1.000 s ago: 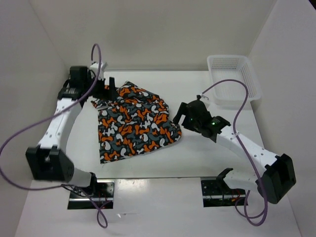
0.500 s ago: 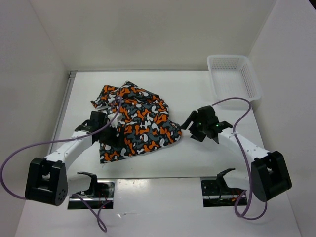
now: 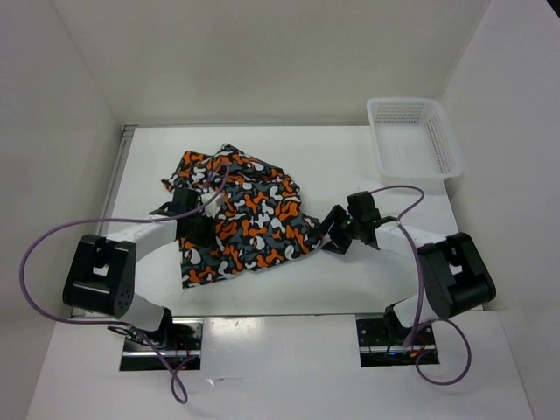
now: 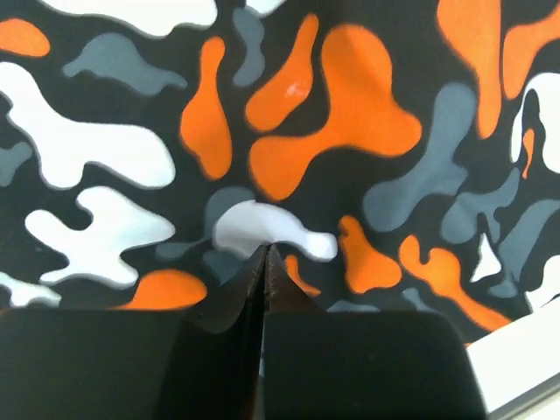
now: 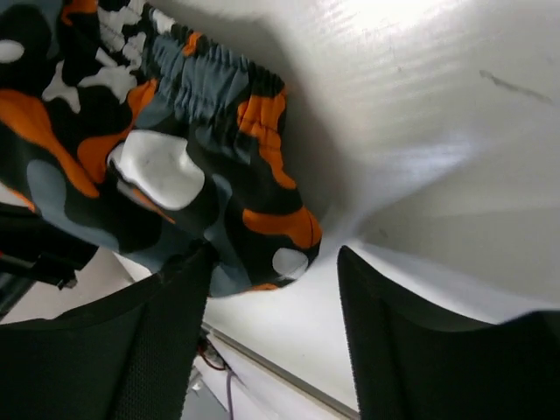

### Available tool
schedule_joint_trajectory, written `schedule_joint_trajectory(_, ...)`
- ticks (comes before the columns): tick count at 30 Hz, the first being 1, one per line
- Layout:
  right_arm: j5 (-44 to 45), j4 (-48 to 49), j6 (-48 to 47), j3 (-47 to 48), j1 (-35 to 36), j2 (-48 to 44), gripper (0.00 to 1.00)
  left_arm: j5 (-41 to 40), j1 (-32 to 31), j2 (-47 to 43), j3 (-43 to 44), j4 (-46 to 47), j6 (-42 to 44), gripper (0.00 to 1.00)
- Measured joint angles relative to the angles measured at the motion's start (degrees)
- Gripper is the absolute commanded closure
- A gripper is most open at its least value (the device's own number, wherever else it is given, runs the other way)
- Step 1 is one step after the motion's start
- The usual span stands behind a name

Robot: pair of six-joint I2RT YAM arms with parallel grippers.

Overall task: Fold and stack the shorts
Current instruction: Move the shorts to the center of the board, then flatten the shorts out

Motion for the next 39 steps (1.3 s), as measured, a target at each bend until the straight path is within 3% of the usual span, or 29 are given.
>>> schedule_joint_trajectory(2, -0.2, 1.0, -0.5, 1.1, 0.0, 3.0, 0.67, -1.1, -0.2, 0.7, 2.4, -2.8, 0.0, 1.00)
schedule_joint_trajectory(5, 0.6, 0.6, -0.7, 3.6, 0.2, 5.9, 0.85, -1.6, 0.3, -0.1, 7.3, -7.4, 0.1, 1.00)
schedule_joint_trajectory(9, 5.2, -2.9, -1.2, 10.1, 0.2, 4.6, 0.93, -1.3, 3.2, -2.4, 16.1, -10.9, 0.1, 1.00)
schedule_joint_trajectory(14, 11.6, -6.2, -3.8, 21.2, 0.2, 0.8, 0.93, 0.5, 6.3, -1.8, 26.4, -12.2, 0.1, 1.00)
schedule_joint_trajectory(15, 12.5, -6.3, -4.2, 22.2, 0.2, -0.2, 0.88, 1.1, 6.7, -1.6, 27.6, -12.3, 0.1, 1.00)
schedule_joint_trajectory(17, 13.9, -6.8, -4.4, 21.8, 0.2, -2.6, 0.70, 2.2, 7.2, -1.4, 28.9, -12.3, 0.1, 1.00)
schedule_joint_trajectory(18, 14.4, -7.0, -4.3, 20.7, 0.3, -3.8, 0.43, 2.6, 7.2, -1.3, 29.0, -12.4, 0.1, 1.00)
schedule_joint_trajectory(19, 15.3, -7.3, -4.0, 18.8, 0.4, -5.0, 0.30, 3.1, 7.2, -1.3, 28.9, -12.9, 0.1, 1.00)
schedule_joint_trajectory(21, 16.9, -8.5, -3.7, 14.2, 1.3, -7.1, 0.19, 3.7, 7.2, -1.9, 27.3, -13.4, 0.1, 0.95)
schedule_joint_trajectory(22, 17.4, -10.0, -3.3, 11.5, 1.9, -8.3, 0.10, 4.0, 7.2, -2.7, 25.7, -13.7, 0.1, 0.85)
schedule_joint_trajectory(25, 19.0, -14.8, -2.1, 5.6, 3.0, -11.5, 0.02, 4.4, 7.2, -7.4, 18.5, -15.4, 0.2, 0.74)
schedule_joint_trajectory(26, 19.7, -16.7, -1.8, 4.5, 3.1, -13.0, 0.01, 4.7, 7.2, -9.4, 15.8, -16.2, 0.2, 0.46)
schedule_joint_trajectory(28, 21.9, -19.3, -1.2, 4.0, 3.1, -16.9, 0.00, 5.5, 7.0, -13.4, 10.8, -17.8, 0.5, 0.25)
schedule_joint_trajectory(29, 22.8, -19.5, -1.2, 4.0, 3.0, -18.6, 0.00, 5.8, 6.7, -15.2, 8.5, -18.9, 0.3, 0.20)
schedule_joint_trajectory(33, 25.9, -20.1, -1.3, 5.5, 3.0, -23.5, 0.00, 7.0, 3.9, -22.9, 1.2, -21.6, 0.1, 0.17)
schedule_joint_trajectory(39, 26.8, -19.7, -1.3, 6.3, 3.0, -22.1, 0.00, 9.1, -0.7, -33.4, -6.9, -24.2, 0.1, 0.16)
